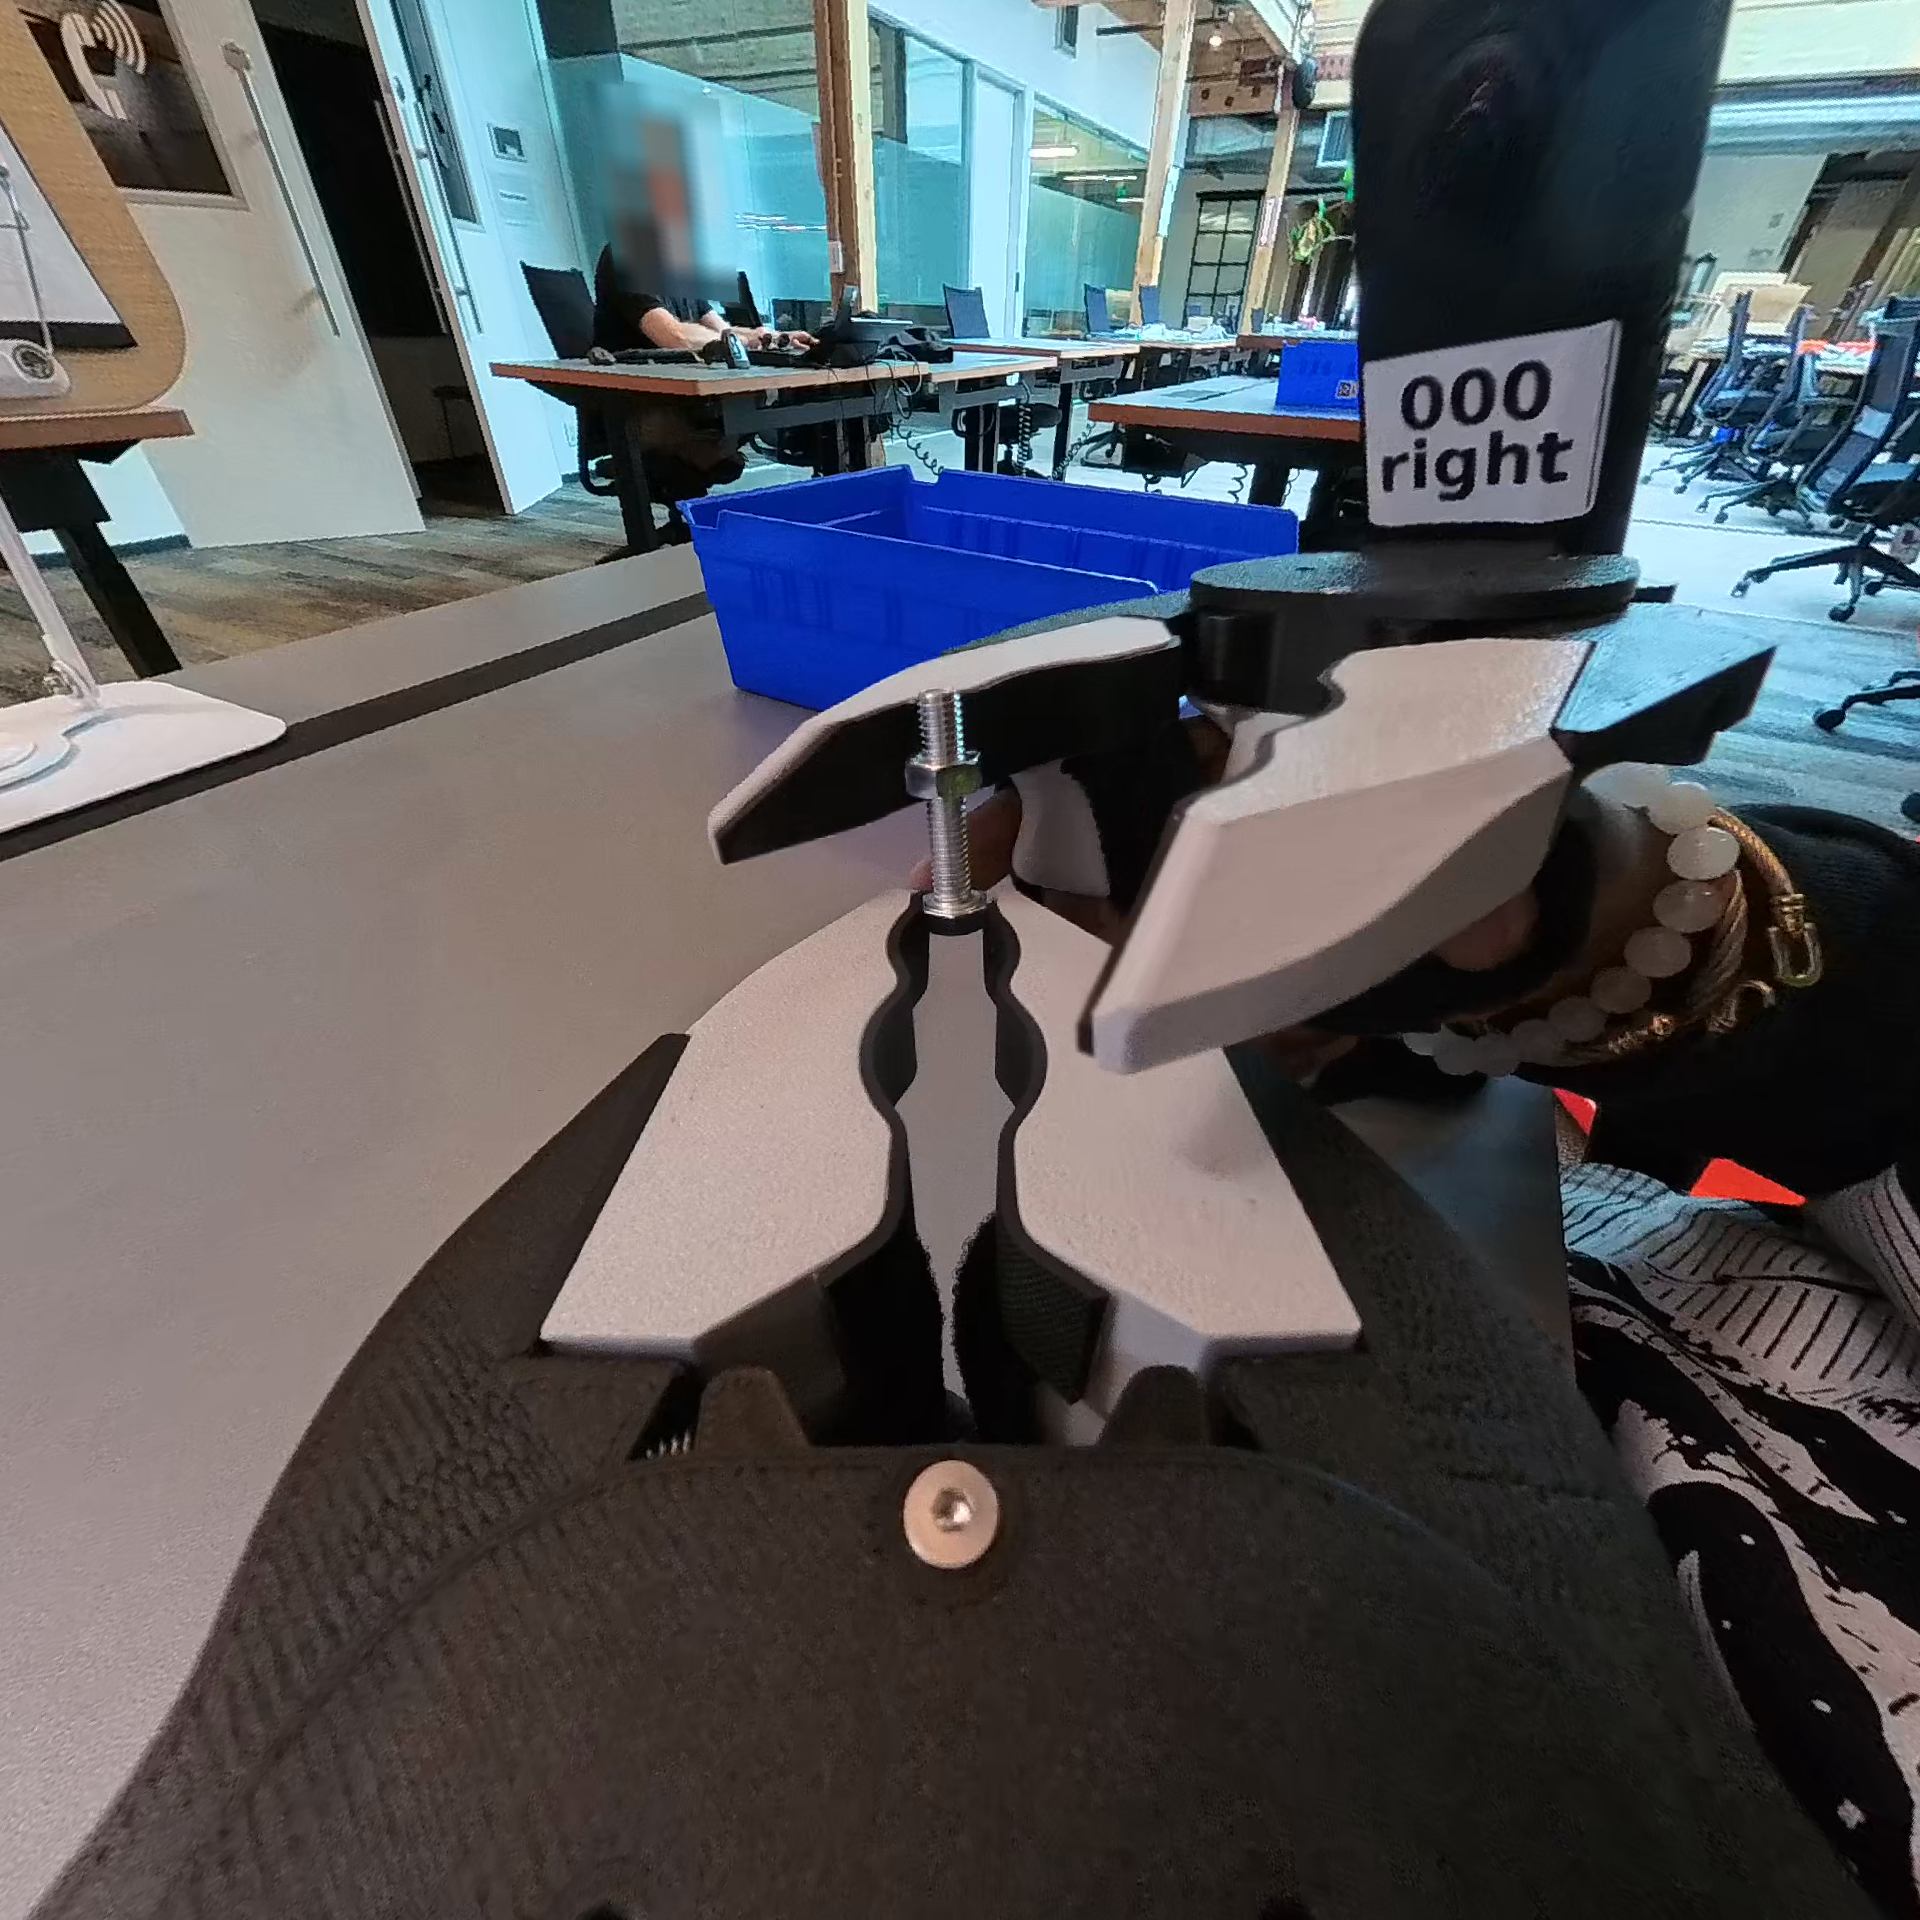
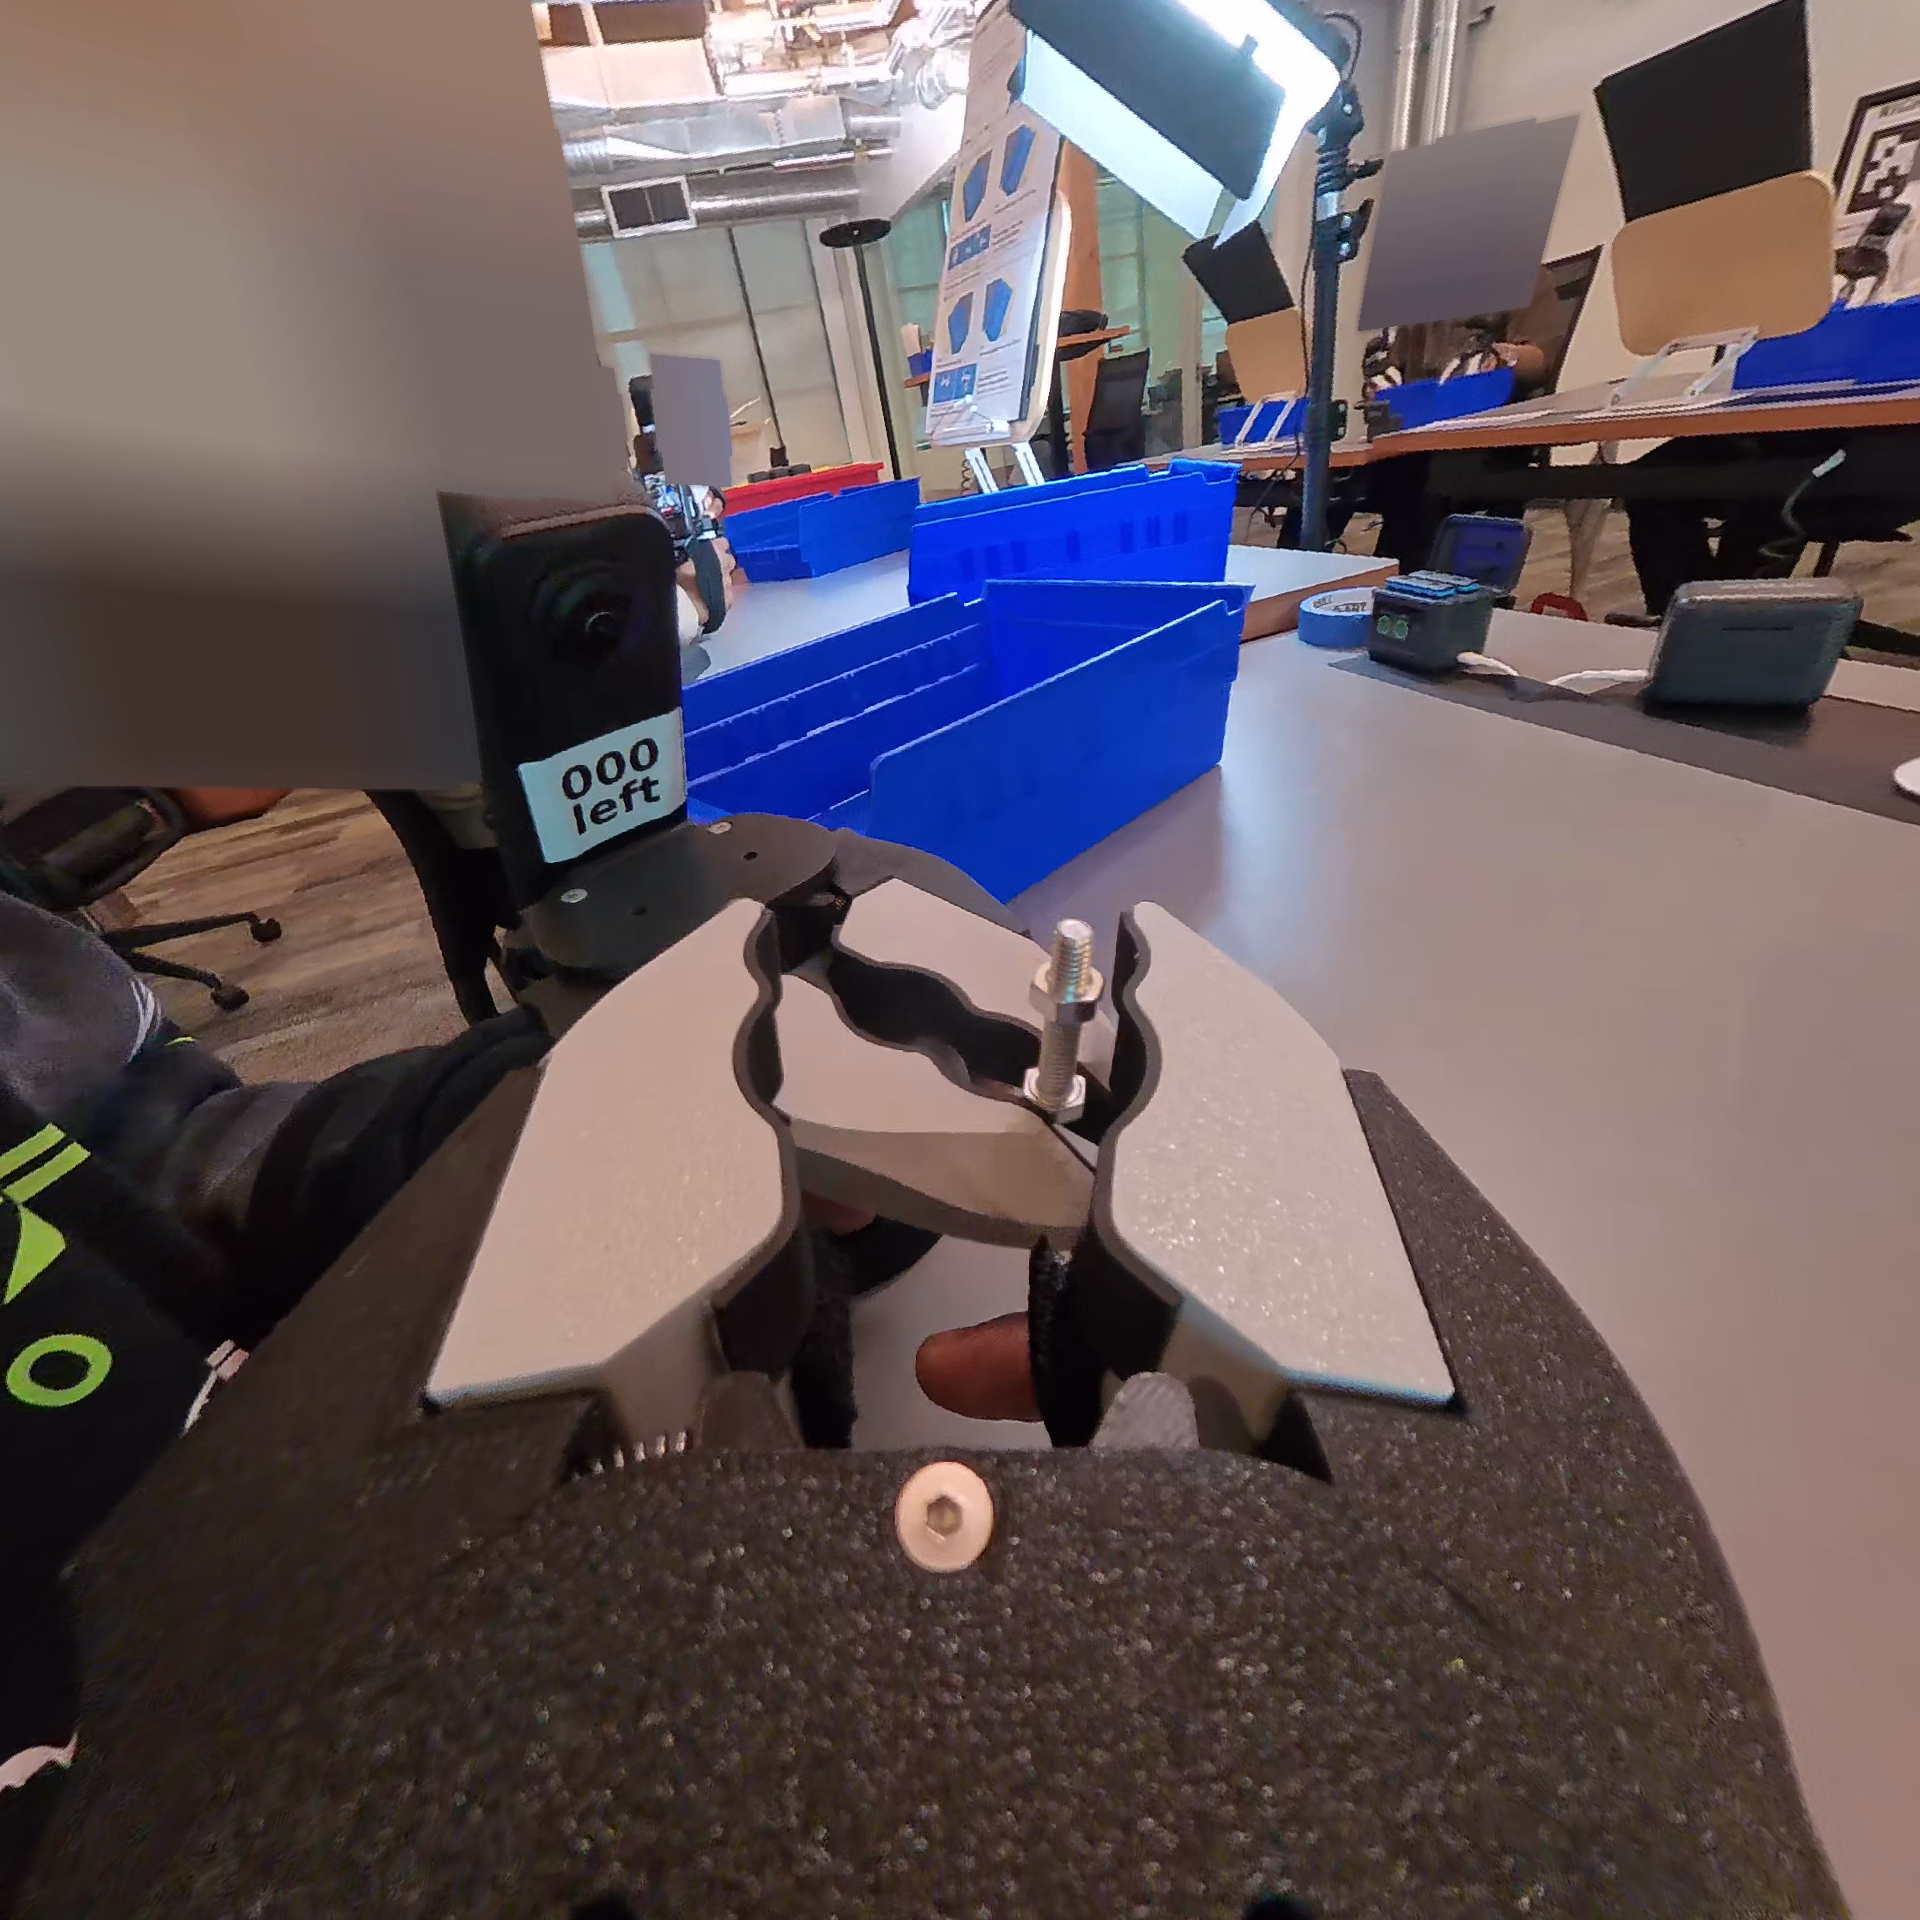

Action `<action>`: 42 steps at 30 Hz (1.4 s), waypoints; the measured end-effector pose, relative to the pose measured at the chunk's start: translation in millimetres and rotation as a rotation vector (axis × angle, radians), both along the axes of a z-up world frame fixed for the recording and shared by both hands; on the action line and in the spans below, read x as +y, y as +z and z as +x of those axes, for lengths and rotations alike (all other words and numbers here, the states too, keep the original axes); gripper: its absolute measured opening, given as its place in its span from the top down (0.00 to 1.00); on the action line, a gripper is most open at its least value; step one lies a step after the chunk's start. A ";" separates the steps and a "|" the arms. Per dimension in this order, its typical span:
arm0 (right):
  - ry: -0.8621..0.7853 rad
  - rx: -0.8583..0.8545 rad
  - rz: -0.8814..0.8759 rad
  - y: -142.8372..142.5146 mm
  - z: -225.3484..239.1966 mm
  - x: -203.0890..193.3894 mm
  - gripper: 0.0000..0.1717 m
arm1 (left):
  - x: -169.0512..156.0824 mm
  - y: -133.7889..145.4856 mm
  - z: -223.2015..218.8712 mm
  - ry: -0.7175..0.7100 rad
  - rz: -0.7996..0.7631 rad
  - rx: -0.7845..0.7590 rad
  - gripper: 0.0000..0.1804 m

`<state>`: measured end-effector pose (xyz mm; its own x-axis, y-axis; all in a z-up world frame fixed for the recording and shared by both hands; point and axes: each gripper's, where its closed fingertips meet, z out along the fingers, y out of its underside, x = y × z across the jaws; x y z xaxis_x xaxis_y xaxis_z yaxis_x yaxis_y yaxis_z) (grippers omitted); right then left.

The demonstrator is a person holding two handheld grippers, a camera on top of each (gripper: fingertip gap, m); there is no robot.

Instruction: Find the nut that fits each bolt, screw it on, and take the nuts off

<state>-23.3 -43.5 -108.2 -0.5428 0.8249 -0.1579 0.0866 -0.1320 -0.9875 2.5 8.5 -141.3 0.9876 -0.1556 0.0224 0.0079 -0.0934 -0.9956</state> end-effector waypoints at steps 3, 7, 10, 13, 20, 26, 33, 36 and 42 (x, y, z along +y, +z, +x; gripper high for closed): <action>0.003 0.010 0.010 1.8 2.5 -2.3 0.64 | -0.1 0.0 -0.1 0.001 0.000 0.002 0.95; -0.013 0.006 0.013 1.6 8.6 1.5 0.63 | -0.1 0.2 -0.2 0.003 0.001 0.002 0.94; -0.029 0.006 0.006 1.2 18.2 6.7 0.64 | -0.2 0.5 -1.3 0.005 0.002 -0.008 0.94; -0.020 0.003 0.015 1.1 33.7 9.5 0.70 | -0.1 0.4 -1.9 0.008 0.002 -0.010 0.95; -0.056 -0.007 0.109 11.2 46.0 32.3 0.91 | 0.1 -0.2 -0.7 0.005 -0.002 -0.001 0.95; -0.034 -0.121 0.214 14.6 20.7 42.6 0.92 | 0.2 -1.0 1.1 0.002 -0.005 0.016 0.95; 0.043 -0.172 0.263 6.9 12.5 29.5 0.96 | -0.4 -0.5 1.8 -0.002 0.000 0.018 0.94; 0.047 -0.171 0.243 8.0 13.4 29.8 0.97 | -0.8 0.6 2.3 -0.007 0.008 0.018 0.94; -0.033 -0.143 0.246 19.5 20.3 55.3 0.97 | -1.1 3.1 -0.2 -0.005 0.022 -0.012 0.79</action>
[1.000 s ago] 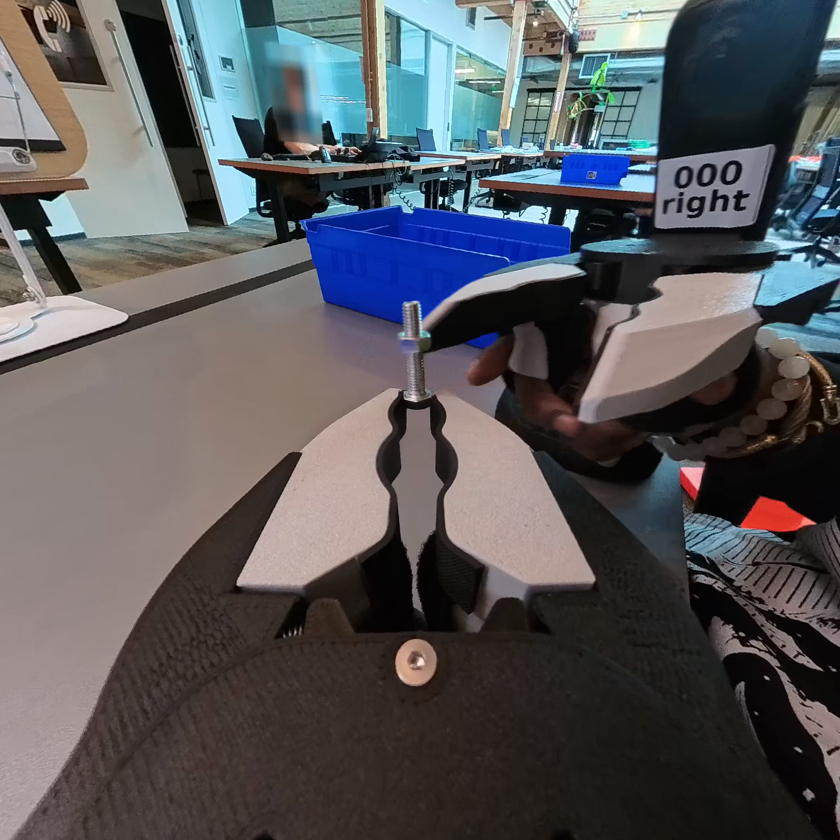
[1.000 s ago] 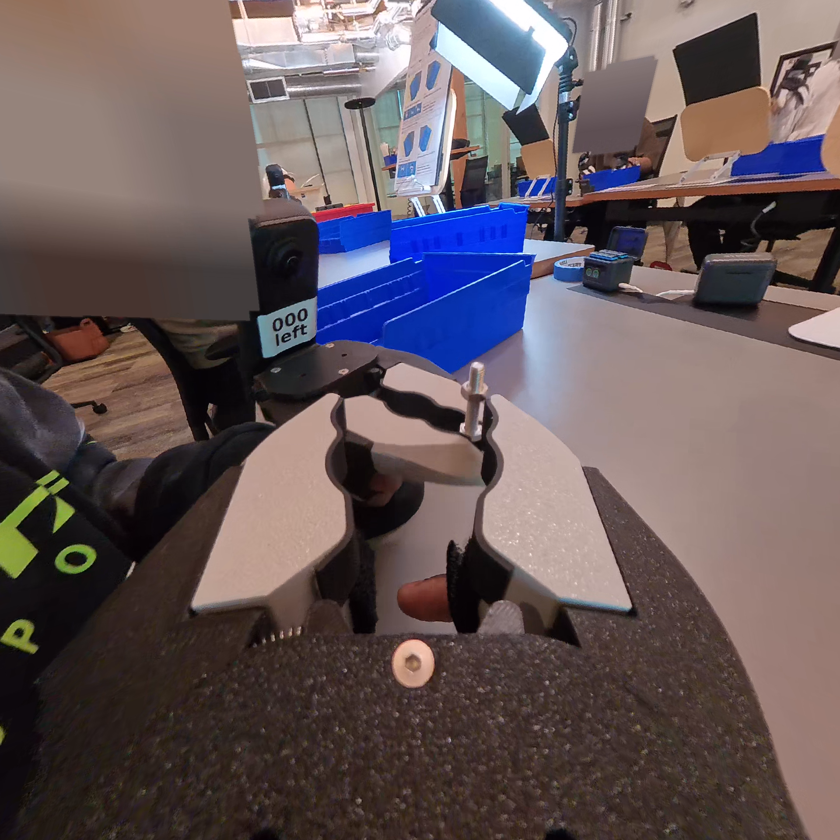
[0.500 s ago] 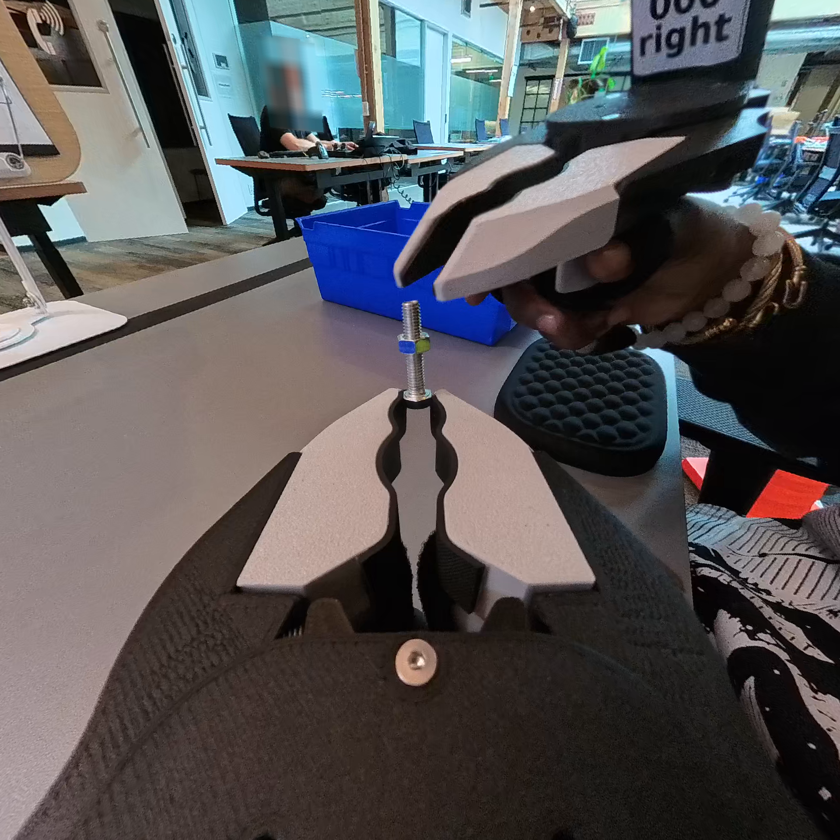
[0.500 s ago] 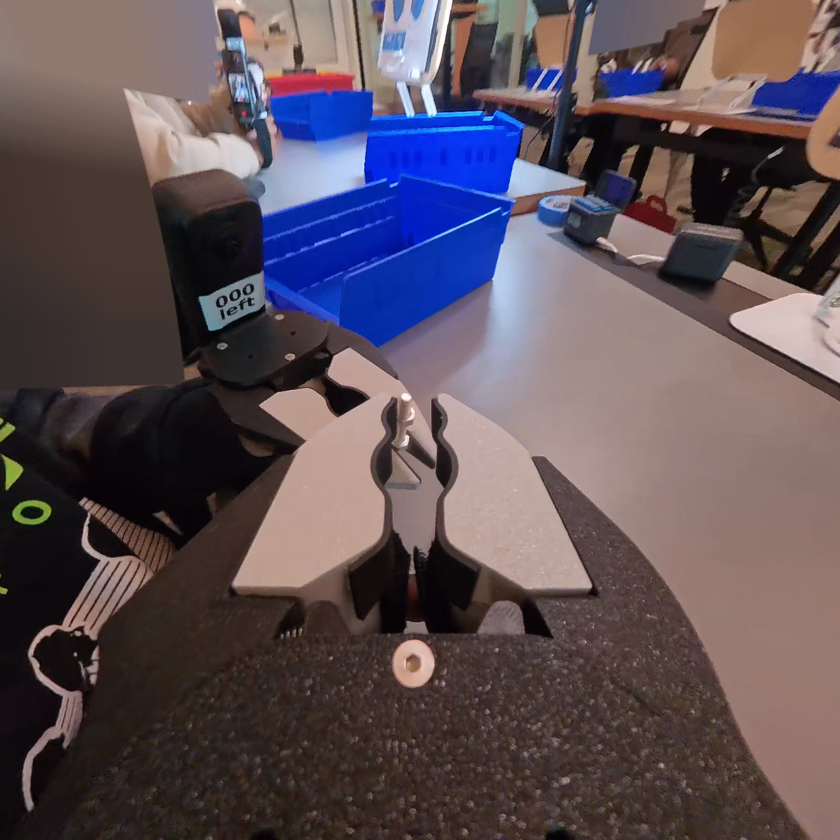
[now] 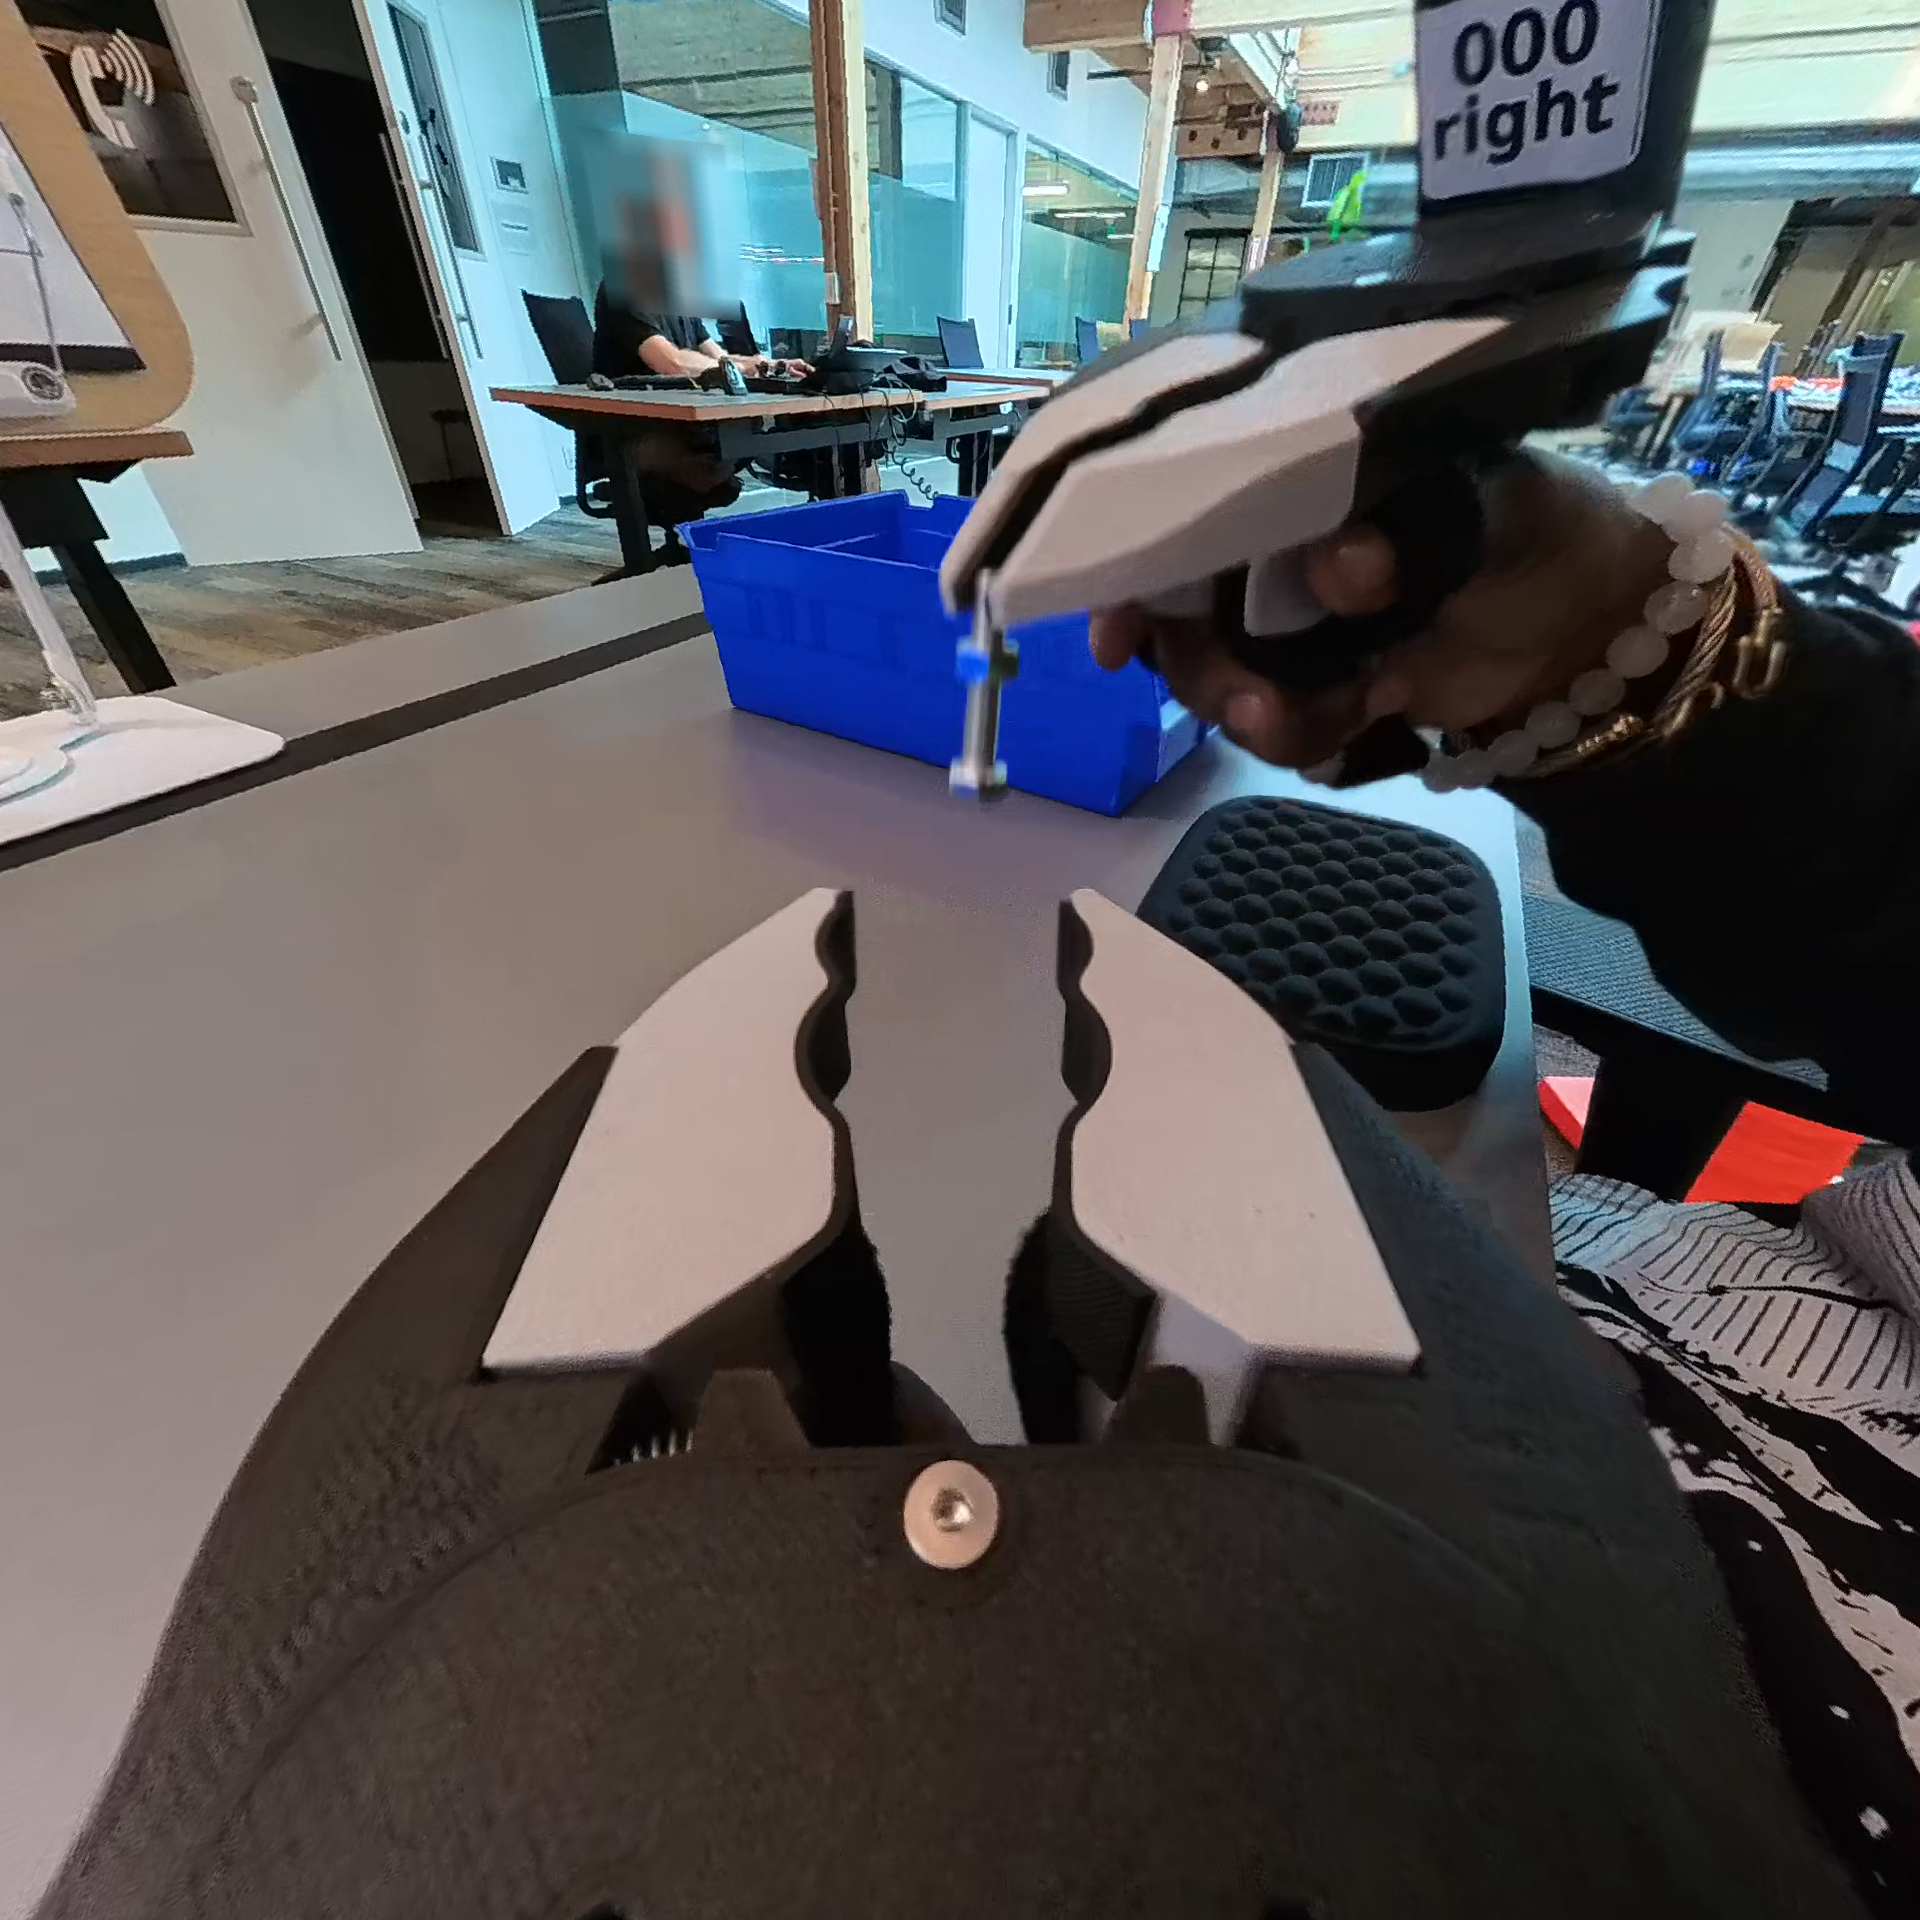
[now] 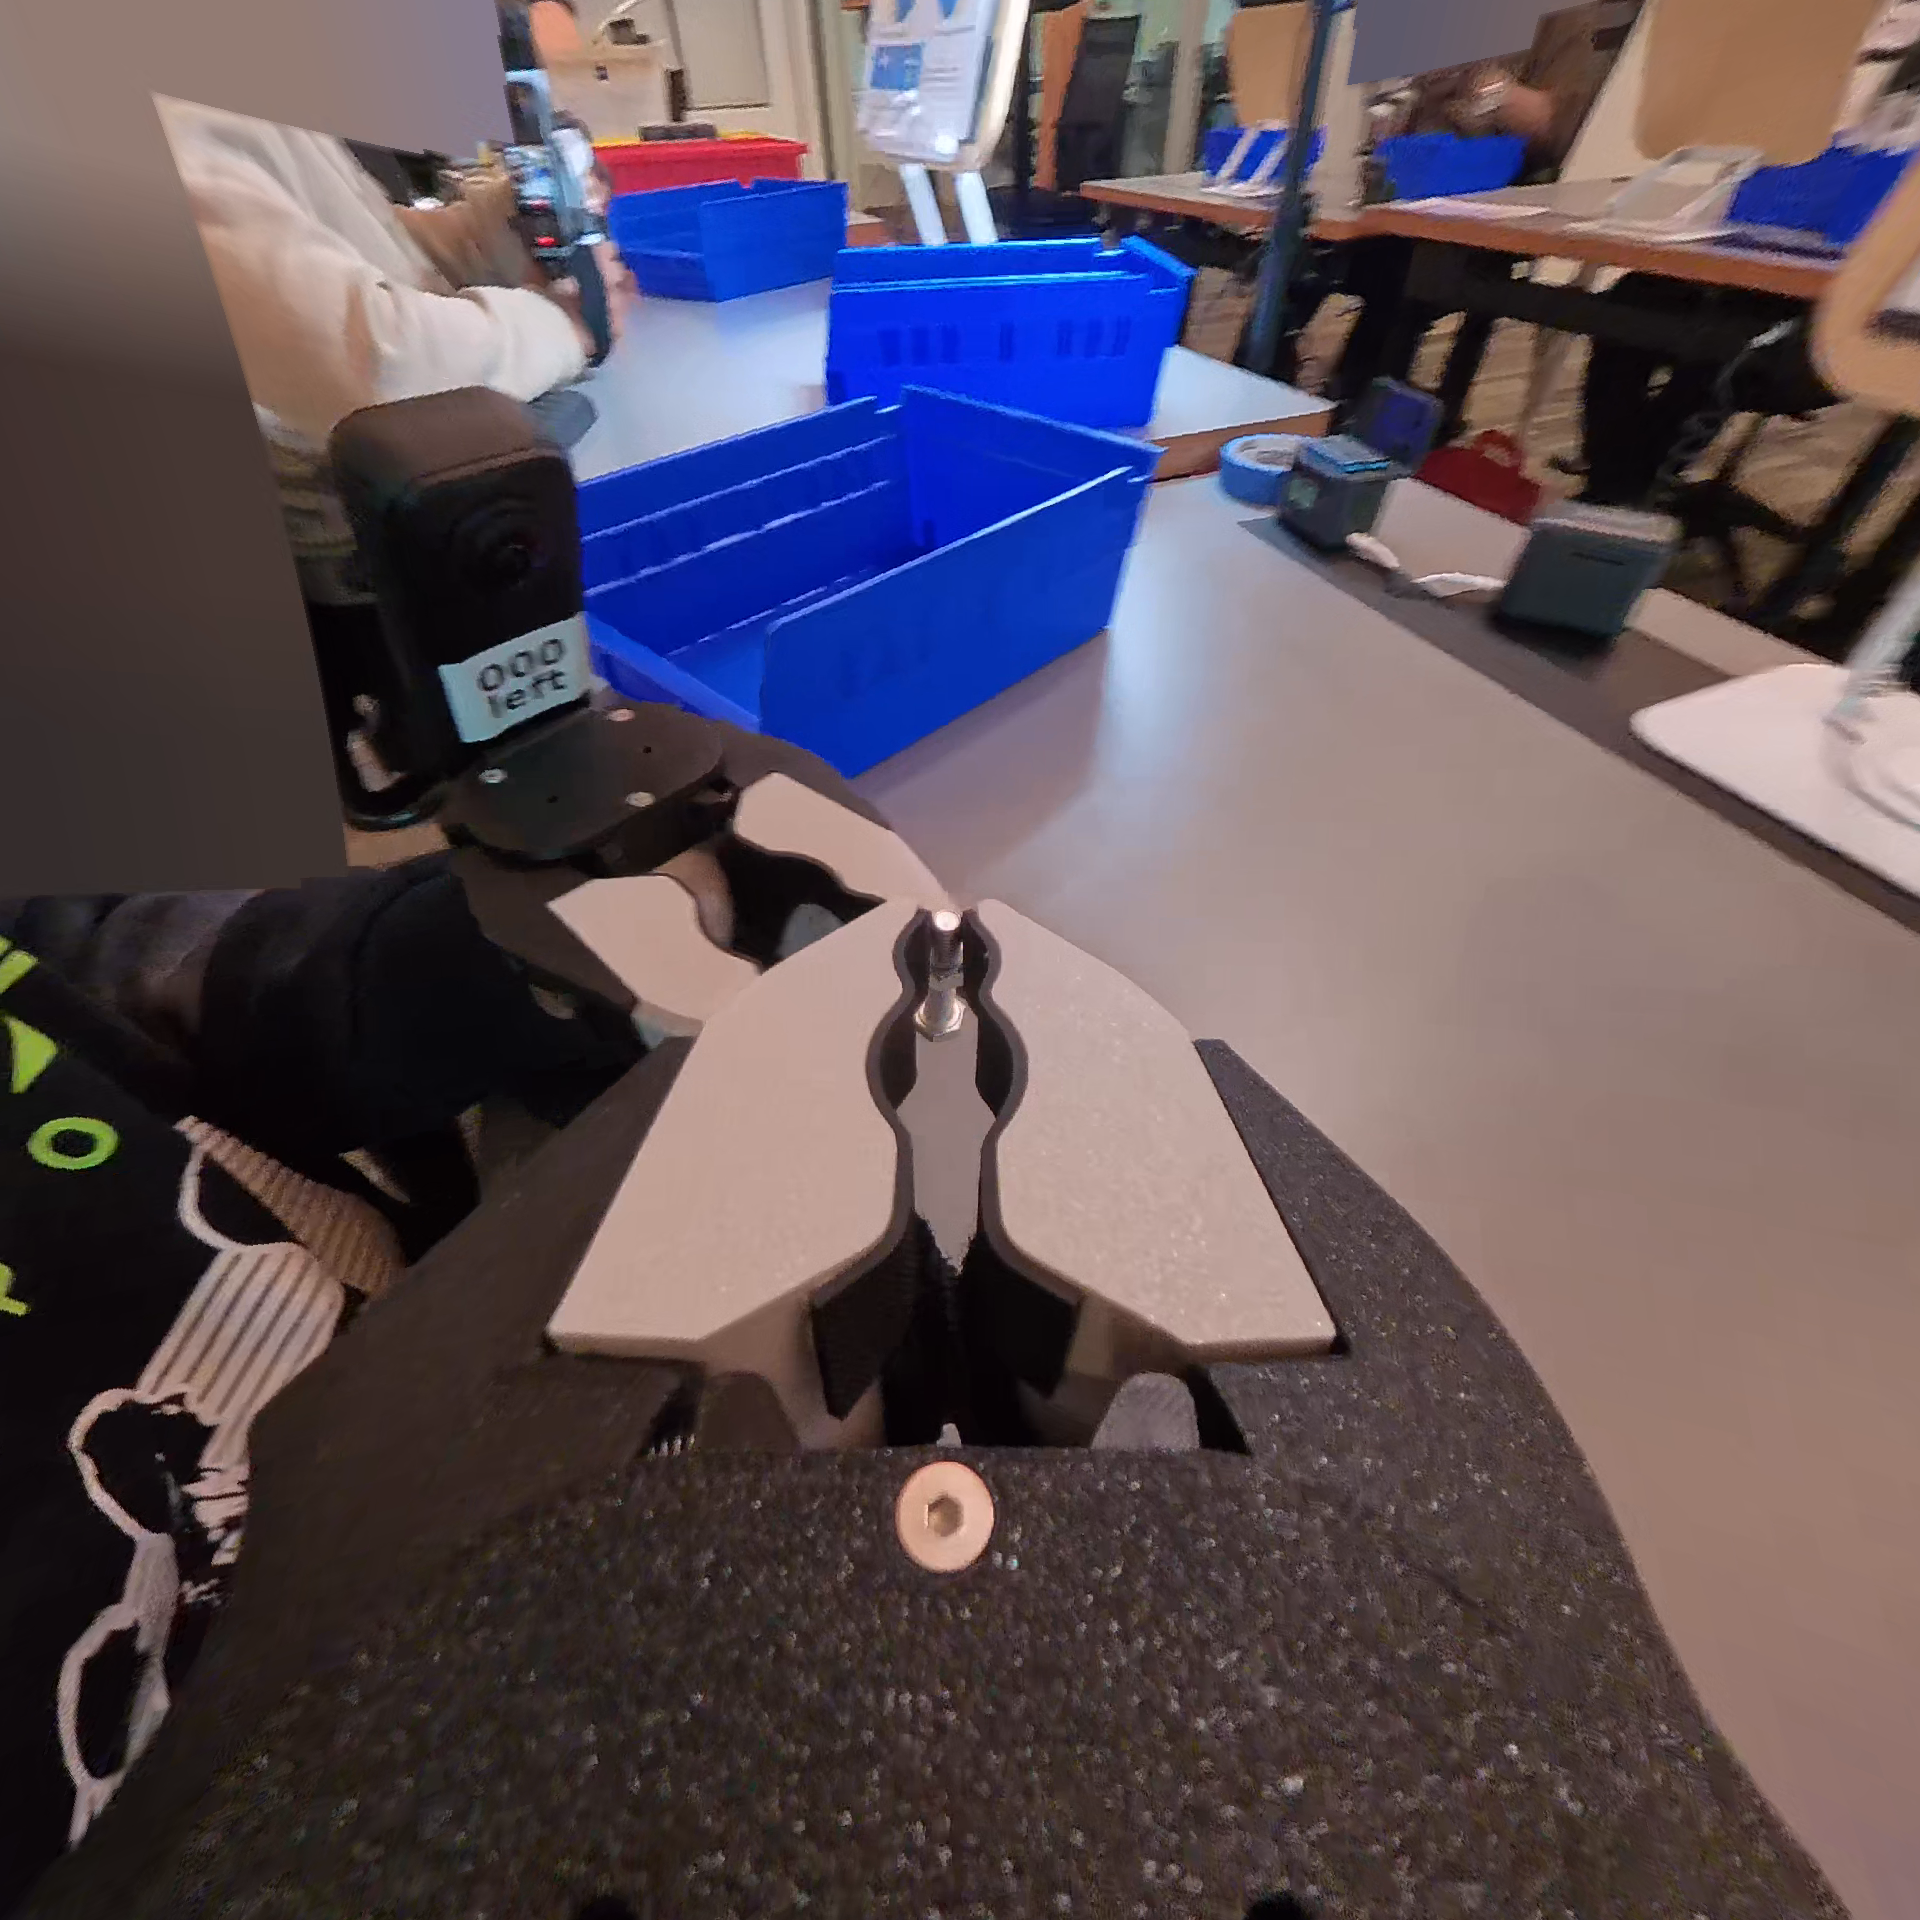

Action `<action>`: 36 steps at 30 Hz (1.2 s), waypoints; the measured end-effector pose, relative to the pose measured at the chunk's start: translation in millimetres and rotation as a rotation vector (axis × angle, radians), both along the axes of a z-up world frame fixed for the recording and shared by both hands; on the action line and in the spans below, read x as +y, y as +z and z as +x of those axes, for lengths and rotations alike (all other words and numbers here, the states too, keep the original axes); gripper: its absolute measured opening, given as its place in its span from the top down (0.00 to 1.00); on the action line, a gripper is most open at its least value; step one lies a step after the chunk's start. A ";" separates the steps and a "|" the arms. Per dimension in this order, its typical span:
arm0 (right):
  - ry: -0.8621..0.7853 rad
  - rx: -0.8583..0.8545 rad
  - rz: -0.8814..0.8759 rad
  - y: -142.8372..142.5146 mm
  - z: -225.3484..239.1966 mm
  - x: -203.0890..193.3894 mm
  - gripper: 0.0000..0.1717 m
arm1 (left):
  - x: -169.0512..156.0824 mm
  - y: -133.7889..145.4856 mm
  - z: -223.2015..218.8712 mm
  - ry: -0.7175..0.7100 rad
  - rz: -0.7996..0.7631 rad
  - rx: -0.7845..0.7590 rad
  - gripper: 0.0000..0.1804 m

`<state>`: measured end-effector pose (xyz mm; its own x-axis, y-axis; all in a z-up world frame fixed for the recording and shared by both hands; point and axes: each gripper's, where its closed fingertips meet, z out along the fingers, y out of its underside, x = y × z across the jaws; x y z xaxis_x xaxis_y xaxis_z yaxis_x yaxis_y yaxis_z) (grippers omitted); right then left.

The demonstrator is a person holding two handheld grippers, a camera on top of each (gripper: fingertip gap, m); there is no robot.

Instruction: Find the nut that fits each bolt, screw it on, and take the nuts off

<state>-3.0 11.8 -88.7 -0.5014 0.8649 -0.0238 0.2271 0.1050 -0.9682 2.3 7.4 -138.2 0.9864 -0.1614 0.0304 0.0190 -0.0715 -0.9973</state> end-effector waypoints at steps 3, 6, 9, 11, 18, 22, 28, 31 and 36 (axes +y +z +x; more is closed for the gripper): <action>-0.186 0.014 0.035 14.3 10.0 56.0 0.97 | 0.0 0.7 -2.0 0.009 0.004 -0.012 0.77; -0.436 0.017 0.089 24.8 29.7 130.6 0.97 | -0.2 1.4 -3.2 0.014 0.008 -0.020 0.77; -0.681 -0.013 0.121 21.9 53.9 207.6 0.97 | 0.0 1.3 -4.4 0.021 0.007 -0.025 0.77; -0.814 -0.062 0.121 9.5 67.7 252.5 0.97 | 0.4 0.9 -5.0 0.025 0.004 -0.026 0.77; -1.011 -0.321 0.075 -66.0 83.9 336.4 0.97 | 1.9 -0.9 -7.0 0.033 -0.011 -0.037 0.77; -1.059 -0.432 0.091 -92.5 88.1 357.0 0.97 | 1.8 -0.6 -8.5 0.039 -0.008 -0.046 0.77; -1.079 -0.533 0.130 -110.1 91.9 369.0 0.96 | 2.2 -1.3 -9.9 0.042 -0.014 -0.056 0.77; -1.076 -0.538 0.139 -110.9 91.3 370.9 0.96 | 2.1 -1.2 -10.4 0.043 -0.012 -0.058 0.77; -1.066 -0.614 0.142 -121.0 94.7 373.6 0.96 | 1.8 -1.0 -11.1 0.046 -0.011 -0.060 0.77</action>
<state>91.7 385.4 -209.7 0.5152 0.8484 0.1215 0.6758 -0.3149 -0.6665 -8.8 9.2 -139.2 0.9891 -0.1154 0.0910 0.0821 -0.0802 -0.9934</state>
